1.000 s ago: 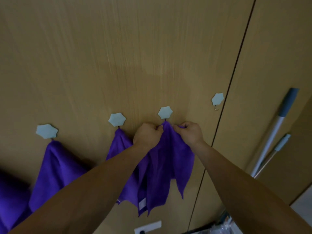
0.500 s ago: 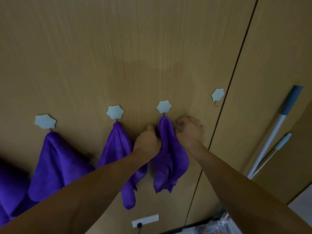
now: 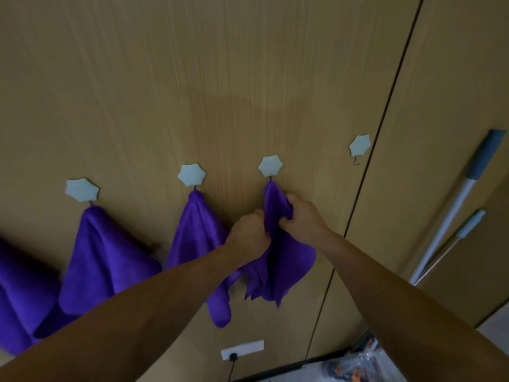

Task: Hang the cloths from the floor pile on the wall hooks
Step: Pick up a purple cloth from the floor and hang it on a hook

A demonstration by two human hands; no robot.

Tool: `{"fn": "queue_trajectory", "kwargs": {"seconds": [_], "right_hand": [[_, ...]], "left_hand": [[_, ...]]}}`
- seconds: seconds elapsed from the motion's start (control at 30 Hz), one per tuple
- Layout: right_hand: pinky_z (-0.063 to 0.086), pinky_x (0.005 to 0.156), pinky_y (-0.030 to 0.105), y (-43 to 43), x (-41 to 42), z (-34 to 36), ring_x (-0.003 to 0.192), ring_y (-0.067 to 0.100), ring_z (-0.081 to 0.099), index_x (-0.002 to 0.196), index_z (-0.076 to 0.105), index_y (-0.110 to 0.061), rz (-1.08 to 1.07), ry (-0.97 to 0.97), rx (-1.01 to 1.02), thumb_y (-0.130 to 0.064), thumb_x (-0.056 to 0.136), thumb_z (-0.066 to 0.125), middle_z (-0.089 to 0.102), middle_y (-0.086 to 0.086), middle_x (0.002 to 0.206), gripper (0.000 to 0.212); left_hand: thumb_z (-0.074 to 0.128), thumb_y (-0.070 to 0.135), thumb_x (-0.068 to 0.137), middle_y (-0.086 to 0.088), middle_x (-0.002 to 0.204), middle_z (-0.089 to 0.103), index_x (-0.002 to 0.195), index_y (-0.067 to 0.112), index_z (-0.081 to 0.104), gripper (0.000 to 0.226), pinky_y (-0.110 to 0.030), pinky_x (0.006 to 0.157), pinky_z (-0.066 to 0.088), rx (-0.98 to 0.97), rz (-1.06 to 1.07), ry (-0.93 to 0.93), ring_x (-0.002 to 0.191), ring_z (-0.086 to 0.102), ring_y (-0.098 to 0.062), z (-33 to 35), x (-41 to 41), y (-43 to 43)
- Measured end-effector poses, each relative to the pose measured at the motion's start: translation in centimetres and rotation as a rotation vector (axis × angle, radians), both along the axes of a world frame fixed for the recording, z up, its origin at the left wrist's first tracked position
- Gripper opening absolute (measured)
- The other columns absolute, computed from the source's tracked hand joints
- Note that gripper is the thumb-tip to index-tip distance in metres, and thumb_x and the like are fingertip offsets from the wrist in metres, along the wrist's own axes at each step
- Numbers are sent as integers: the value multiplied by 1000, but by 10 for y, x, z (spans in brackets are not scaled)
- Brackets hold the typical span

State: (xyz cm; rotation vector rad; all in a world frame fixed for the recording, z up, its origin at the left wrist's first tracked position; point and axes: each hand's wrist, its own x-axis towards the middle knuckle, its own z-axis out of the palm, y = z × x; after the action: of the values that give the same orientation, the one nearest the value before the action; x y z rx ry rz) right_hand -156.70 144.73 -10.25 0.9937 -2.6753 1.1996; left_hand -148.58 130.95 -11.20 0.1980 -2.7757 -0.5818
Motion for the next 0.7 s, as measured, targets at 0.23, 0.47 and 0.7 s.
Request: {"fn": "queue_trajectory", "kwargs": {"seconds": [0.23,0.47,0.7], "right_hand": [[51,72,23,16,1,-11,82,16,64,111,61,-11,-50,-67,-27,-3,80,61,67,-4,90,32],[51,85,43,13,1,-15,97,34,63,113,60,-3,-95,-39,115,-7,85,56,68,18,104,28],[49,82,28,8,1,-4,94,13,60,126,53,-14,-61,-60,-45,-16,79,67,65,-2,108,49]], "left_hand": [[61,-4,78,-3,115,64,121,16,53,48,-28,87,52,461,-308,-371,103,61,-18,8,9,-19],[61,9,77,8,62,55,67,18,55,15,-16,50,40,239,-199,-667,60,49,-11,-7,14,-14],[73,30,78,6,98,61,116,10,52,48,-16,62,44,470,28,-10,87,59,-10,12,-5,-6]]}}
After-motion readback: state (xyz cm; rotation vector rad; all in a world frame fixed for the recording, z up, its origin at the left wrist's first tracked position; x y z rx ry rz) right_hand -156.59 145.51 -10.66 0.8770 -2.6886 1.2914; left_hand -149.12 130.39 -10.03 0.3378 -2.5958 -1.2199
